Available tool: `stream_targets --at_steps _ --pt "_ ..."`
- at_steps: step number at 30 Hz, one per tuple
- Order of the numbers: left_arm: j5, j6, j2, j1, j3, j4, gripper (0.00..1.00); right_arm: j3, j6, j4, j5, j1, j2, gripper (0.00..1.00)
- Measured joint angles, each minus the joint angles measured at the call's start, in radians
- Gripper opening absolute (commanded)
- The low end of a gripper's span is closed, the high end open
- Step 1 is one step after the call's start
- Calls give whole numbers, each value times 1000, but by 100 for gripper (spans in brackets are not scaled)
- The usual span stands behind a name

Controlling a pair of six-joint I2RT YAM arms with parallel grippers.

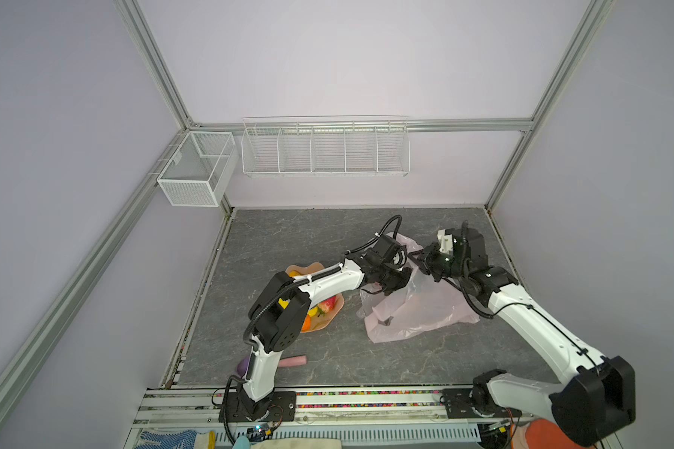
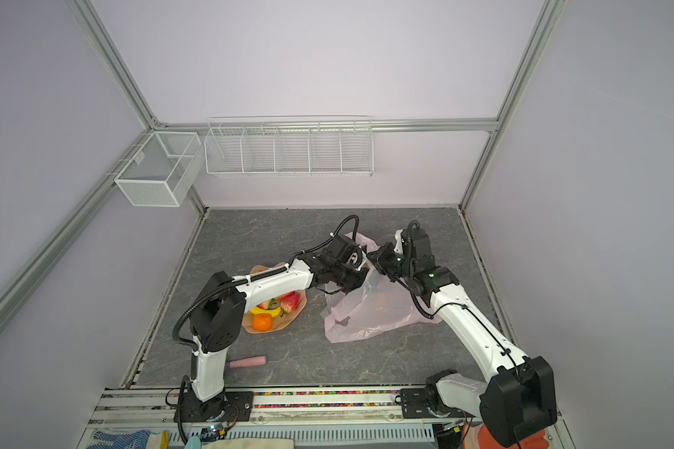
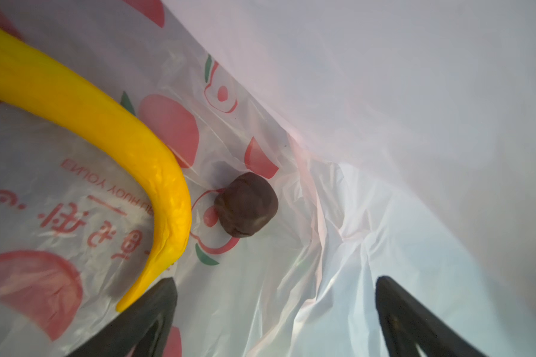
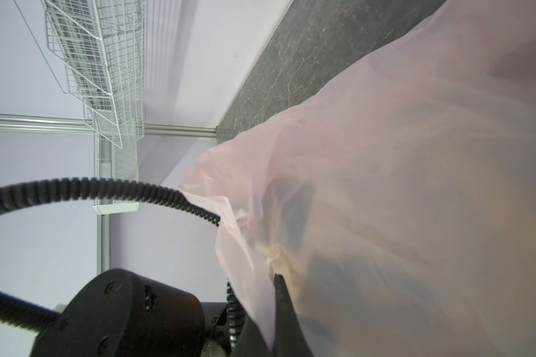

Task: Place the fruits into the plastic bag
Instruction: Place the fruit in the plastic bag, then pick up the fruit from the plate.

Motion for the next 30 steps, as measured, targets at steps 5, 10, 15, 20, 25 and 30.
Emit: stream_targets --at_steps 5,10,15,20,25,30 --pt "-53 6 -139 51 -6 -80 100 28 -25 -78 30 -8 -12 7" --pt "-130 41 -260 89 -5 -214 100 32 -32 -114 47 -8 -19 7" --pt "-224 79 -291 100 -12 -395 100 32 -31 -119 47 -8 -19 7" --pt "-395 46 -410 187 -88 -557 100 52 -35 -127 46 -8 -18 7" --pt "-544 22 -538 288 -172 -642 100 72 -45 -127 43 -8 -9 7" --pt "-631 12 -509 323 -210 -707 92 75 -55 -132 37 -8 9 7"
